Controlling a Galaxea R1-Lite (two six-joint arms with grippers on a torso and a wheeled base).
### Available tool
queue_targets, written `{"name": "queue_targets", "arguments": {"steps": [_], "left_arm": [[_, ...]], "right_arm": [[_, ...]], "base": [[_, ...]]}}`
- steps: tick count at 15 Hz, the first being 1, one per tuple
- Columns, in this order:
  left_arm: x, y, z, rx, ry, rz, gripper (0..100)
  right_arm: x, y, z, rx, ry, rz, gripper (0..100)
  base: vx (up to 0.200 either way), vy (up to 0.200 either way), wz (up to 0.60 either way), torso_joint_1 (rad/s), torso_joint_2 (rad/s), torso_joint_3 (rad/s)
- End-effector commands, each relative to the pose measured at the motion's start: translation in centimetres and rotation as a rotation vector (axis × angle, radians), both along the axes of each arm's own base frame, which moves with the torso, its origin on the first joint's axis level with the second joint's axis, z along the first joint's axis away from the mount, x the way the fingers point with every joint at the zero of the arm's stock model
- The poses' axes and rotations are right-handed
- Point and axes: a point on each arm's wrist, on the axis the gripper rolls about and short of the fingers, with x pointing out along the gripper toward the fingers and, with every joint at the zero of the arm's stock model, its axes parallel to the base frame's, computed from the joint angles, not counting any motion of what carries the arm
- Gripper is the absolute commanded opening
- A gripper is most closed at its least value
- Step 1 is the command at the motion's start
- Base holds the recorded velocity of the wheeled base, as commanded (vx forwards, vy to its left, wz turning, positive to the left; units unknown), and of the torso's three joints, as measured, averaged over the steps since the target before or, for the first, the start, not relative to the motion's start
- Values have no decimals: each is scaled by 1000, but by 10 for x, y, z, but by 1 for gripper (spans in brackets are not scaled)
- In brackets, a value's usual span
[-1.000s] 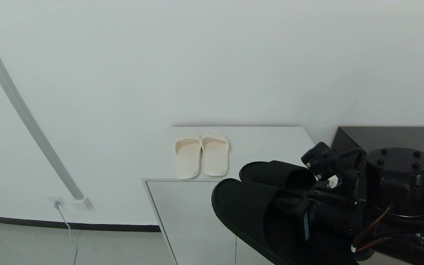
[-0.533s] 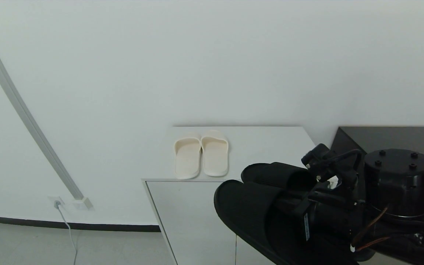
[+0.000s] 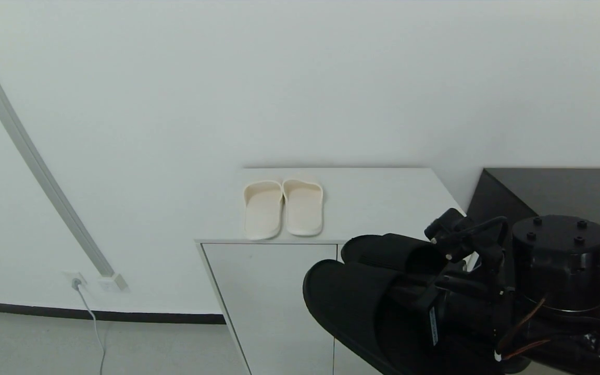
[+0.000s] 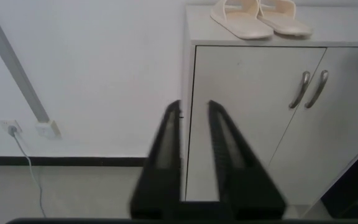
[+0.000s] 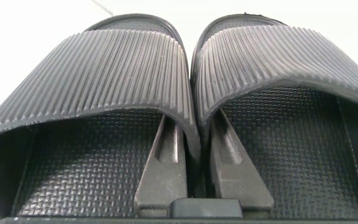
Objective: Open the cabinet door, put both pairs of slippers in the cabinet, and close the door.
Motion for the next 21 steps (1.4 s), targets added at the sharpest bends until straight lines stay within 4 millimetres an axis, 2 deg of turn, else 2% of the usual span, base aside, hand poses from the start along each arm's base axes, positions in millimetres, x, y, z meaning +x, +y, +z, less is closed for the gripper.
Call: {"name": "queue_targets", "arguments": {"steps": [1,12,21], "left_arm": [[0,0,0,-9,0,6,100],[0,0,0,-6,0,1,100],[0,0,0,5,2,-4,100]], "right_arm": [[0,1,-2,-5,7,1,0],[-5,-1,-8,-18,17,12,0],[-10,-6,-16,-36,31,12,0]], "base": [[0,0,0,-207,491,276],[0,0,0,-212,534,314],[0,0,0,-157,484,326]]}}
